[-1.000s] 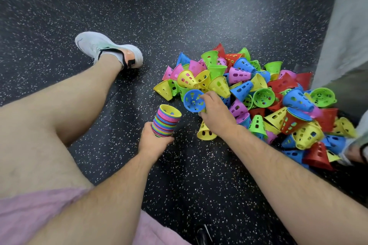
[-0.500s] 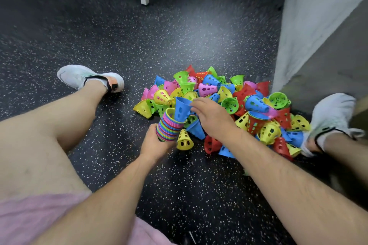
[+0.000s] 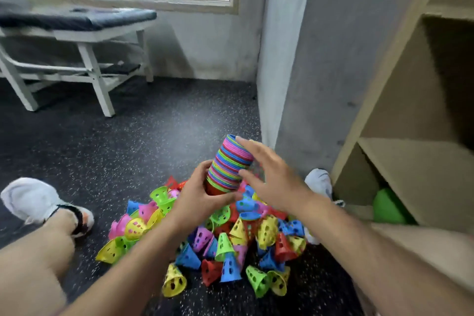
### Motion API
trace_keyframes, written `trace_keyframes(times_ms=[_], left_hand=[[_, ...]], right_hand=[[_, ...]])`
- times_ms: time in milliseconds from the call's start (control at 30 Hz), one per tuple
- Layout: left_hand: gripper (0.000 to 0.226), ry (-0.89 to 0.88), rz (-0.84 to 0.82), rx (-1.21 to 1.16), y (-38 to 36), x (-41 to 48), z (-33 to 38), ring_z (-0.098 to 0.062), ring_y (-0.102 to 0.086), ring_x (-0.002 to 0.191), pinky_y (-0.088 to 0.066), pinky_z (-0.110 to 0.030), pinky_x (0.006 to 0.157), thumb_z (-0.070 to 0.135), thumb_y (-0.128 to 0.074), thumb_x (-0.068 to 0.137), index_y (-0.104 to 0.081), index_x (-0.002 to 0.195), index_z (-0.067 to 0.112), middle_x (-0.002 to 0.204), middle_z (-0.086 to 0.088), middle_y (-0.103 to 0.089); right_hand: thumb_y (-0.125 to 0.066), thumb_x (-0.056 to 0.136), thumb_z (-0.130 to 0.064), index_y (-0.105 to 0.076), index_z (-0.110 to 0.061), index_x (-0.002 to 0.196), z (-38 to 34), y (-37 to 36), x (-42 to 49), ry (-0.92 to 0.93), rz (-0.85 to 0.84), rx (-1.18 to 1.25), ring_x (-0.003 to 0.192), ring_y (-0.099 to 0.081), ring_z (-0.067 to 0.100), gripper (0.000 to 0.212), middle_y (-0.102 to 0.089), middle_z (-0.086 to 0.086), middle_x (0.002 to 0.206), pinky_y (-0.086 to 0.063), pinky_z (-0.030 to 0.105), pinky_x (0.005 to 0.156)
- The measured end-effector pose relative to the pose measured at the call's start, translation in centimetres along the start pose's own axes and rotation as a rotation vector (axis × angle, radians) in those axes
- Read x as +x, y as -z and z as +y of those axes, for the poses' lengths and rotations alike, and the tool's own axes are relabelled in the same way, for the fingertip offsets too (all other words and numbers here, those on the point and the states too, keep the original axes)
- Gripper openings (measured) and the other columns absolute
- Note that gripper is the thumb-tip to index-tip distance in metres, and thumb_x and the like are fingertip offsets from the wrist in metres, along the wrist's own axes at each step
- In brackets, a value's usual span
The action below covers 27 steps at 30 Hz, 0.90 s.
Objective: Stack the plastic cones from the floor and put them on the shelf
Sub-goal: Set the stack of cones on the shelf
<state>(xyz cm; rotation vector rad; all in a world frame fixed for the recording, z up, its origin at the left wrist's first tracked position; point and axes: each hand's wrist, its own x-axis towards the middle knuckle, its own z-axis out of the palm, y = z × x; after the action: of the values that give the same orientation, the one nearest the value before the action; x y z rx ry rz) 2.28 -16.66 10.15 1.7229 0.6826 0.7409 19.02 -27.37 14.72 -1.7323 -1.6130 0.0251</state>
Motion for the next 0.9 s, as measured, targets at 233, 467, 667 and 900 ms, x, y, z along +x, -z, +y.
trace_keyframes(times_ms=[233, 467, 667, 900], left_hand=[[0.076, -0.273, -0.081, -0.075, -4.2, 7.1, 13.0, -0.014, -0.068, 0.086, -0.055, -0.025, 0.063, 0.019, -0.095, 0.051, -0.050, 0.109, 0.035, 0.108, -0.012, -0.068], [0.069, -0.452, -0.174, -0.162, -7.9, 11.7, 28.6, -0.009, -0.072, 0.083, -0.054, -0.015, 0.065, 0.020, -0.098, 0.047, -0.069, 0.109, 0.032, 0.111, -0.003, -0.070], [0.078, -0.556, -0.364, -0.260, -12.7, 14.5, 40.1, -0.024, -0.077, 0.086, -0.064, -0.036, 0.075, 0.029, -0.099, 0.051, -0.068, 0.122, 0.021, 0.114, -0.009, -0.069], [0.063, -0.646, -0.462, -0.237, -24.6, 16.1, 48.0, -0.015, -0.069, 0.081, -0.063, -0.038, 0.070, 0.043, -0.089, 0.076, -0.052, 0.120, 0.017, 0.098, -0.001, -0.066]], right_hand=[[-0.059, 0.096, -0.035, -0.034, -0.029, 0.152, -1.8, 15.1, 2.9, 0.052, 0.360, -0.199, 0.126, -0.047, 0.011, 0.062, -0.045, 0.001, 0.136, -0.035, 0.019, 0.107], [-0.067, 0.083, -0.018, -0.013, -0.021, 0.157, -4.5, 29.0, 4.8, -0.157, 0.433, -0.610, 0.124, -0.044, 0.021, 0.092, -0.025, 0.002, 0.140, -0.039, 0.024, 0.099], [-0.083, 0.071, -0.031, -0.044, -0.017, 0.132, -6.4, 39.0, 5.2, -0.388, 0.696, -0.729, 0.111, -0.055, 0.024, 0.074, -0.040, 0.006, 0.125, -0.049, 0.033, 0.090], [-0.085, 0.066, -0.053, -0.062, -0.029, 0.081, -3.8, 46.8, 0.7, -0.874, 0.589, -0.334, 0.076, -0.061, 0.008, 0.037, -0.068, -0.006, 0.088, -0.045, 0.023, 0.069]])
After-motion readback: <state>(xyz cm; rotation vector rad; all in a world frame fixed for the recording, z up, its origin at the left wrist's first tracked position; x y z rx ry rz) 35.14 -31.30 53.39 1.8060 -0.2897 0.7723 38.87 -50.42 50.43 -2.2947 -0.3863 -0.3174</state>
